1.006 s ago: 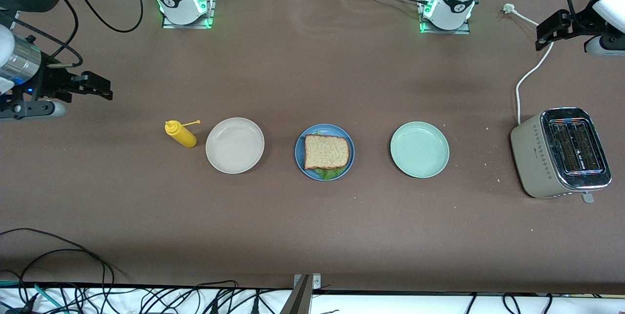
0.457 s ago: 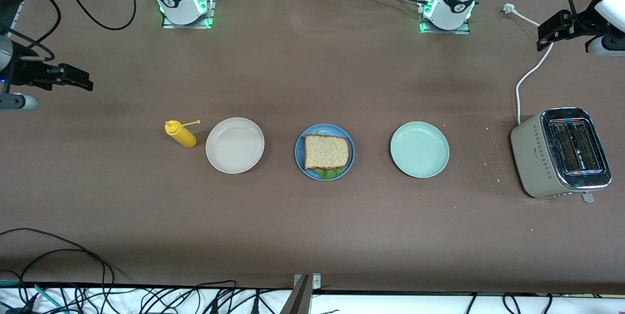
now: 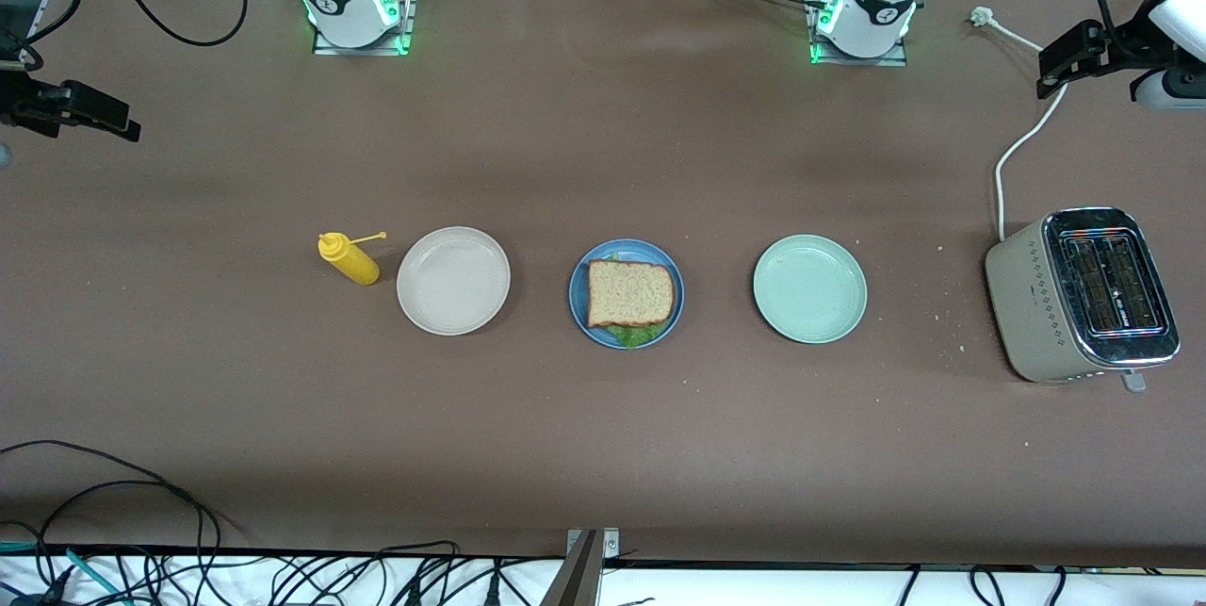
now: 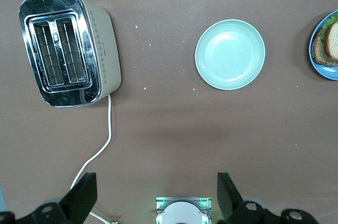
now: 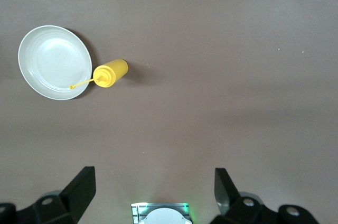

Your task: Make sandwich in blue plate with both arms

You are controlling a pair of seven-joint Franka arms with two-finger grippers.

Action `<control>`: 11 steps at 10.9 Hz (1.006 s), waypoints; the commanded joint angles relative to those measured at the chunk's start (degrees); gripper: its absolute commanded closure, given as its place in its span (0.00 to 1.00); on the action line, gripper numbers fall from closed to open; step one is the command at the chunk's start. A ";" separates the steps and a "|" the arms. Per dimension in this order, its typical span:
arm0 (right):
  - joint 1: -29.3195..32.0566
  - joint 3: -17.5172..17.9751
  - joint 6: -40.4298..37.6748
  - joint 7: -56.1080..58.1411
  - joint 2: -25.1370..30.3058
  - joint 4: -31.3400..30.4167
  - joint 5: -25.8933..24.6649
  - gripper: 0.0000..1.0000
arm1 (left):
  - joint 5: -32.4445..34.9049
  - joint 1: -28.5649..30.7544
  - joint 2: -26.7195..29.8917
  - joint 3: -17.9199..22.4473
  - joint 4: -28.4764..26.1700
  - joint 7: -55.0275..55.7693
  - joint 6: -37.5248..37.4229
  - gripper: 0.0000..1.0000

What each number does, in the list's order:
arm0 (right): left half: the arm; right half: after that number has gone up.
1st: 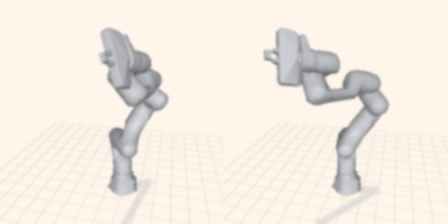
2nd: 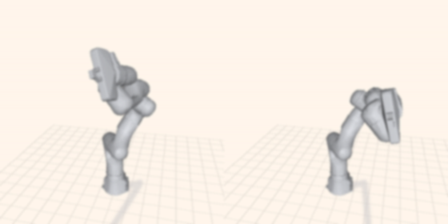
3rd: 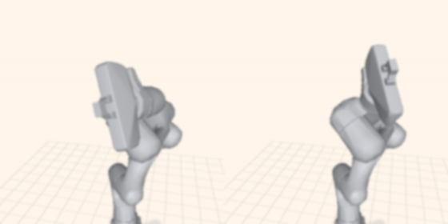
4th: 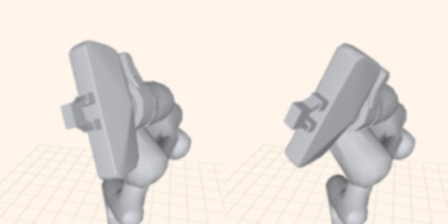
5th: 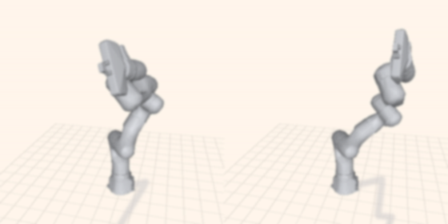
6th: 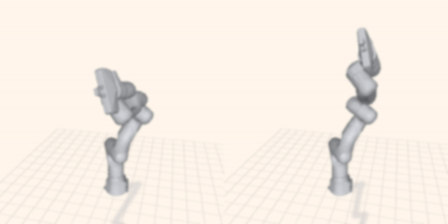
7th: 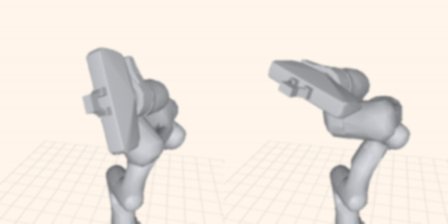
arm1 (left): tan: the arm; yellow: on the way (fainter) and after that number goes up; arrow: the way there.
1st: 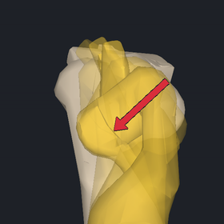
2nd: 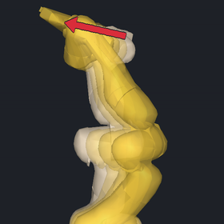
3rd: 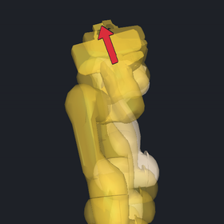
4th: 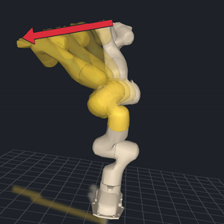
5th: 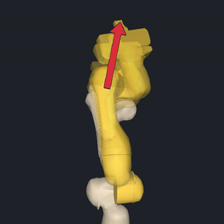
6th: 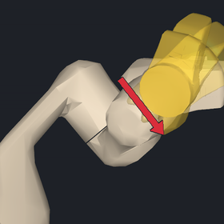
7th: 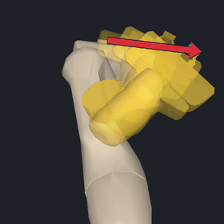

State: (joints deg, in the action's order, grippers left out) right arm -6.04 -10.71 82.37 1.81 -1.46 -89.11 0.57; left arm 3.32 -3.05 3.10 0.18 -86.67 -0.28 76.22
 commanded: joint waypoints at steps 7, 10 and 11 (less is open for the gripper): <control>1.01 1.03 -1.77 -0.41 0.76 -0.28 -0.75 0.00 | -1.12 0.59 -0.64 -0.10 1.51 -0.07 -1.17 0.00; 5.24 5.42 -1.86 -0.40 0.76 -0.28 -0.75 0.00 | -1.12 0.50 -0.64 -0.10 1.51 -0.07 -1.17 0.00; 6.64 6.83 -1.95 -0.49 0.76 -0.19 -0.75 0.00 | -1.21 0.42 -0.64 -0.18 1.51 -0.07 -1.17 0.00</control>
State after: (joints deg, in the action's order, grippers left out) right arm -2.52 -7.44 81.36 1.81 -1.49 -89.18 0.54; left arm 3.32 -3.01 3.10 0.18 -86.67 -0.28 76.22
